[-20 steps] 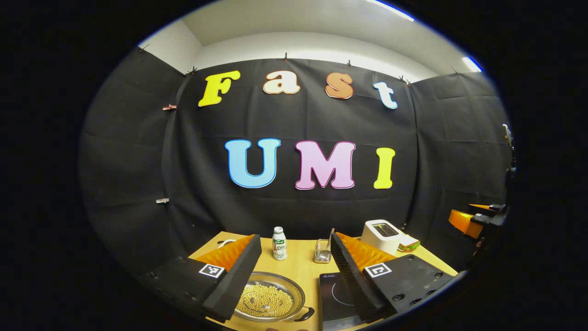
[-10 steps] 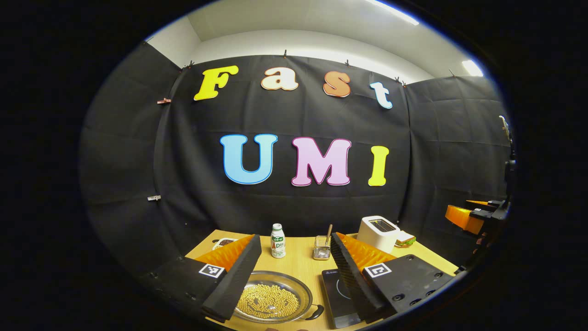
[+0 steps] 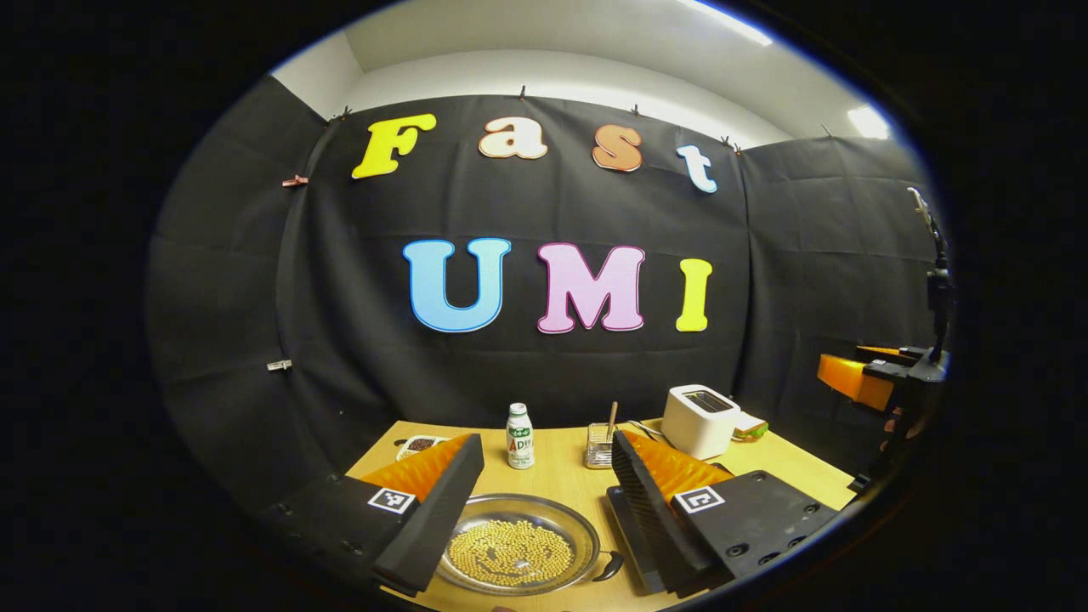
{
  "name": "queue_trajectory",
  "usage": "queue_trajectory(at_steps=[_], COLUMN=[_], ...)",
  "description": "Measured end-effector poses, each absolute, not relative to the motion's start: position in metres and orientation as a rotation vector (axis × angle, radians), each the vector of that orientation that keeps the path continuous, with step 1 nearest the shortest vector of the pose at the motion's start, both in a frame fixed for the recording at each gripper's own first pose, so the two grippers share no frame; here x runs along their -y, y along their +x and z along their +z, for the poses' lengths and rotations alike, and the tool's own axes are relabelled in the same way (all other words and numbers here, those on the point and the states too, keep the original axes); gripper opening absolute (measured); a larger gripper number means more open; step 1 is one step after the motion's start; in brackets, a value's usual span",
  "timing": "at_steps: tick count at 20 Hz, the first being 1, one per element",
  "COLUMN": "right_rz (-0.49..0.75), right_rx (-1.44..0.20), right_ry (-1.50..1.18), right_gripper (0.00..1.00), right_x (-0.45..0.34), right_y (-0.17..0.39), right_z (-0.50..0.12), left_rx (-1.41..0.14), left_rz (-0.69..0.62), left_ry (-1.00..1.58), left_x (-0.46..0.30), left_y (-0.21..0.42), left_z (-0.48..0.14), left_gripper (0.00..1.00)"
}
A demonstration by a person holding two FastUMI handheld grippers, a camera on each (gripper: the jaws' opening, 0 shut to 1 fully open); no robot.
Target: First push the handle of the pot to place it horizontally, then grasp the pot with both hands and set it on the induction cooktop.
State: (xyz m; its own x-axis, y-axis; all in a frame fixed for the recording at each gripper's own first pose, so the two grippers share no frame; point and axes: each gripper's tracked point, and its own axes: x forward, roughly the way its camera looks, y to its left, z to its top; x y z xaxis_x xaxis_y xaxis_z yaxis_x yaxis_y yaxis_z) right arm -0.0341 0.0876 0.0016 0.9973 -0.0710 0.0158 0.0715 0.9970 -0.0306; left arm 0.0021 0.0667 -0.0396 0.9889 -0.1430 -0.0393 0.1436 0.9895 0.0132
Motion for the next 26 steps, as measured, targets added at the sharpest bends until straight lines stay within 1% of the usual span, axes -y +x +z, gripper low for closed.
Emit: queue_trajectory(at_steps=[4,8,10,11,12,15,16,17,18,20,22,23,24,25,26], right_rz=[-0.093,-0.094,-0.100,-0.097,-0.092,-0.088,-0.086,-0.078,-0.066,-0.046,-0.026,-0.009,0.006,0.016,0.019], right_rx=[-0.068,-0.077,-0.071,-0.070,-0.071,-0.061,-0.065,-0.073,-0.083,-0.111,-0.133,-0.136,-0.143,-0.149,-0.154], right_ry=[-0.018,-0.068,-0.065,-0.055,-0.042,-0.016,-0.014,-0.002,0.012,0.027,0.057,0.074,0.081,0.079,0.072], right_gripper=[0.98,0.98,0.98,0.98,0.98,0.98,0.94,0.98,0.98,0.98,0.98,0.98,0.99,0.99,0.98], right_x=[-0.094,-0.093,-0.090,-0.091,-0.090,-0.082,-0.078,-0.076,-0.076,-0.072,-0.071,-0.073,-0.074,-0.074,-0.071], right_y=[-0.040,-0.046,-0.046,-0.045,-0.043,-0.033,-0.029,-0.028,-0.027,-0.024,-0.022,-0.022,-0.021,-0.021,-0.020], right_z=[-0.020,-0.019,-0.021,-0.022,-0.026,-0.034,-0.039,-0.044,-0.049,-0.061,-0.066,-0.067,-0.069,-0.072,-0.074], left_rx=[-0.068,-0.155,-0.233,-0.286,-0.332,-0.400,-0.433,-0.461,-0.483,-0.538,-0.603,-0.633,-0.661,-0.688,-0.717], left_rz=[-0.158,-0.174,-0.185,-0.181,-0.167,-0.142,-0.134,-0.133,-0.141,-0.172,-0.188,-0.184,-0.184,-0.193,-0.204], left_ry=[0.003,-0.070,-0.111,-0.127,-0.136,-0.141,-0.120,-0.095,-0.073,-0.043,-0.001,0.020,0.035,0.042,0.044], left_x=[-0.086,-0.103,-0.105,-0.106,-0.110,-0.109,-0.108,-0.107,-0.103,-0.089,-0.081,-0.079,-0.076,-0.071,-0.066], left_y=[0.000,-0.011,-0.018,-0.019,-0.021,-0.026,-0.028,-0.032,-0.035,-0.041,-0.048,-0.050,-0.052,-0.055,-0.059], left_z=[-0.061,-0.089,-0.108,-0.119,-0.129,-0.138,-0.147,-0.155,-0.161,-0.177,-0.200,-0.211,-0.221,-0.231,-0.239], left_gripper=[0.95,0.95,0.91,0.88,0.81,0.65,0.56,0.52,0.48,0.35,0.27,0.25,0.19,0.17,0.13])
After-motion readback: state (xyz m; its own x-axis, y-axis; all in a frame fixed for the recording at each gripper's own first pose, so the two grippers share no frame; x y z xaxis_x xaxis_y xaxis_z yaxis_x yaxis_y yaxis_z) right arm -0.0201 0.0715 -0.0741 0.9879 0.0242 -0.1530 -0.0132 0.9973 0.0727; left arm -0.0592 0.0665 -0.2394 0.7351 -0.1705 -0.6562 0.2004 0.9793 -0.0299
